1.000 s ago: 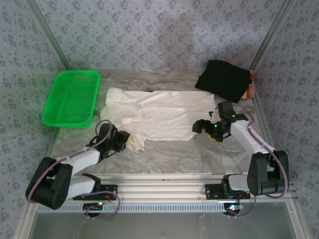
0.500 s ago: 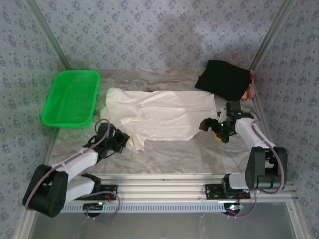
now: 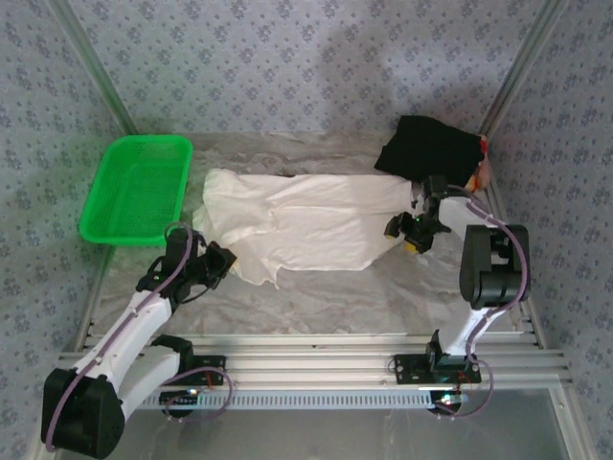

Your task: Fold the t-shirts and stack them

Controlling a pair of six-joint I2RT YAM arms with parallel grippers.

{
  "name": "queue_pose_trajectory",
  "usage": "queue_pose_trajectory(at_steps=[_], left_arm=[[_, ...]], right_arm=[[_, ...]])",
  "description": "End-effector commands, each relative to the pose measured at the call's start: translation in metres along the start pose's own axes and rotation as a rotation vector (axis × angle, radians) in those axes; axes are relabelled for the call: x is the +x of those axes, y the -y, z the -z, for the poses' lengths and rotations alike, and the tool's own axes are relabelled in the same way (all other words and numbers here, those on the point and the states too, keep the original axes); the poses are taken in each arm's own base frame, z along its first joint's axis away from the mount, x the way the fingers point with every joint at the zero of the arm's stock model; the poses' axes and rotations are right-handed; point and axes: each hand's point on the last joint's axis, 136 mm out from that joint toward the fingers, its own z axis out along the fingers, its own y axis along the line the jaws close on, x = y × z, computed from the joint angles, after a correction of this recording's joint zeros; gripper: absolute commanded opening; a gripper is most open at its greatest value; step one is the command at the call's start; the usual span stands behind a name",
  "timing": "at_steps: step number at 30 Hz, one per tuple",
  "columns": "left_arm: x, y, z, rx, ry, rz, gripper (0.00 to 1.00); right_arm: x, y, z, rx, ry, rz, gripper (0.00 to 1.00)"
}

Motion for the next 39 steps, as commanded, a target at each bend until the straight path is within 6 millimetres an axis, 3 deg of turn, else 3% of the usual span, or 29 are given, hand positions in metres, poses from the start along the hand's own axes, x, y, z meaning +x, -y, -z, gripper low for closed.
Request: queue_pose_trajectory(at_steps=[1,6,10,17,19,21,28,31,33,37,39], left_arm=[[-0.001,0.01,0.012,0.007,-0.009,-0.056,0.0],[-0.004,0.01,0.017,0.003,0.0,-0.067,0.0],[-0.007,0.01,0.02,-0.001,0.004,-0.074,0.0],[-0.01,0.015,0.023,0.003,0.011,-0.088,0.0],[-0.01,0.014,0.023,0.001,0.014,-0.09,0.0],[-0.01,0.015,0.023,0.005,0.01,-0.091,0.0],[-0.011,0.02,0.026,0.005,0.011,-0.108,0.0],[-0.011,0.02,0.028,0.002,0.01,-0.113,0.0],[-0.011,0.02,0.029,0.0,0.01,-0.117,0.0],[-0.011,0.021,0.031,-0.002,0.01,-0.125,0.0],[-0.01,0.021,0.031,-0.001,0.007,-0.13,0.0]], right_arm=[[-0.019,0.001,-0.003,0.05,0.024,0.009,0.56],[-0.036,-0.005,-0.003,0.062,0.043,0.012,0.25],[-0.031,-0.01,-0.003,0.041,0.003,0.009,0.2],[-0.007,-0.004,0.01,0.077,-0.009,0.024,0.53],[0.004,0.006,0.006,0.094,-0.027,0.001,0.54],[0.004,0.012,0.001,0.095,-0.03,-0.013,0.54],[-0.005,0.015,-0.014,0.122,-0.041,-0.009,0.54],[-0.018,0.011,-0.018,0.122,-0.03,-0.01,0.52],[-0.021,0.012,-0.021,0.14,-0.032,-0.007,0.45],[-0.031,0.009,-0.017,0.147,-0.001,-0.014,0.16],[-0.035,0.006,-0.013,0.141,0.015,-0.012,0.08]])
